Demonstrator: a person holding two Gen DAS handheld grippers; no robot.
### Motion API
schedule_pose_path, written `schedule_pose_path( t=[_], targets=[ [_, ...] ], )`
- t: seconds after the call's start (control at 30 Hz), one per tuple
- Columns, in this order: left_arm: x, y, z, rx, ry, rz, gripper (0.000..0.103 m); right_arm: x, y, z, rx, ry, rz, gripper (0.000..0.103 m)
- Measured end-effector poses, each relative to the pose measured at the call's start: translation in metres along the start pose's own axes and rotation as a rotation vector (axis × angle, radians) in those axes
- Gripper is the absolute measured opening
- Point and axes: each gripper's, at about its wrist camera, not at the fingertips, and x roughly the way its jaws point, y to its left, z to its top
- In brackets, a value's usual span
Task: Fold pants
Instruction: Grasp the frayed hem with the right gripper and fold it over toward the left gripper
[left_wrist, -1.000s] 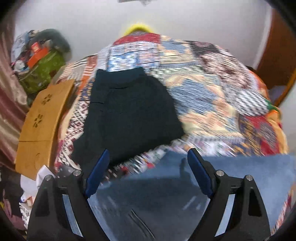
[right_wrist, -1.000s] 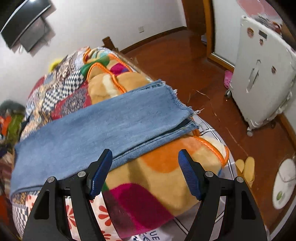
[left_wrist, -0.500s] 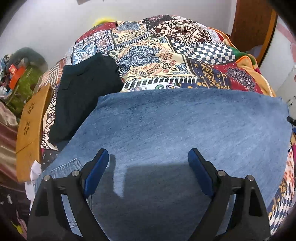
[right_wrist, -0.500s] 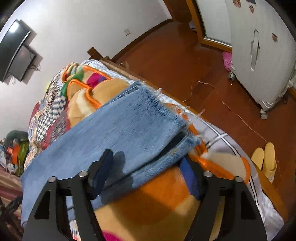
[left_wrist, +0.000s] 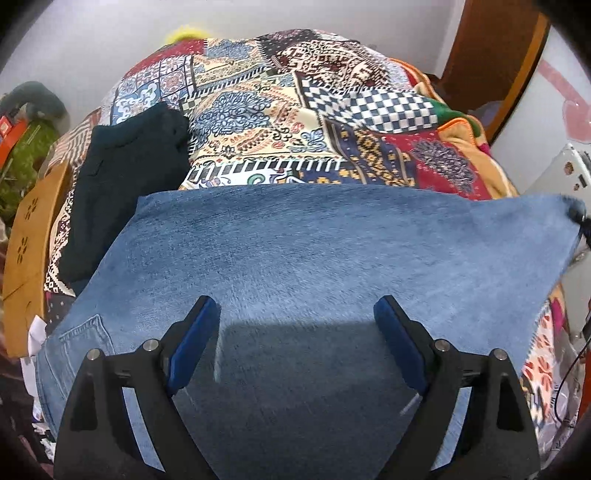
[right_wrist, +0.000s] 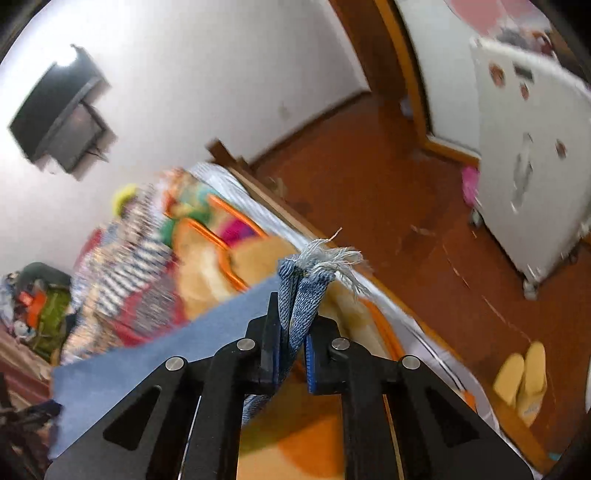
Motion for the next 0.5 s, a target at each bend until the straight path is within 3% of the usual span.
schedule_pose_path(
  t=[0.27,0.5],
  targets=[
    [-0.041,0.015,-0.007,-0.032,-0.103,0.027,0.089,-0.053,0.091,0.031,-0.177,-0.121,0.19,0.009],
    [-0.078,0.036,-0.017,-0.063,-0.202,0.04,0.089,-0.077,0.177,0.022,-0.323,-0.152,0.354,0.009]
  ],
)
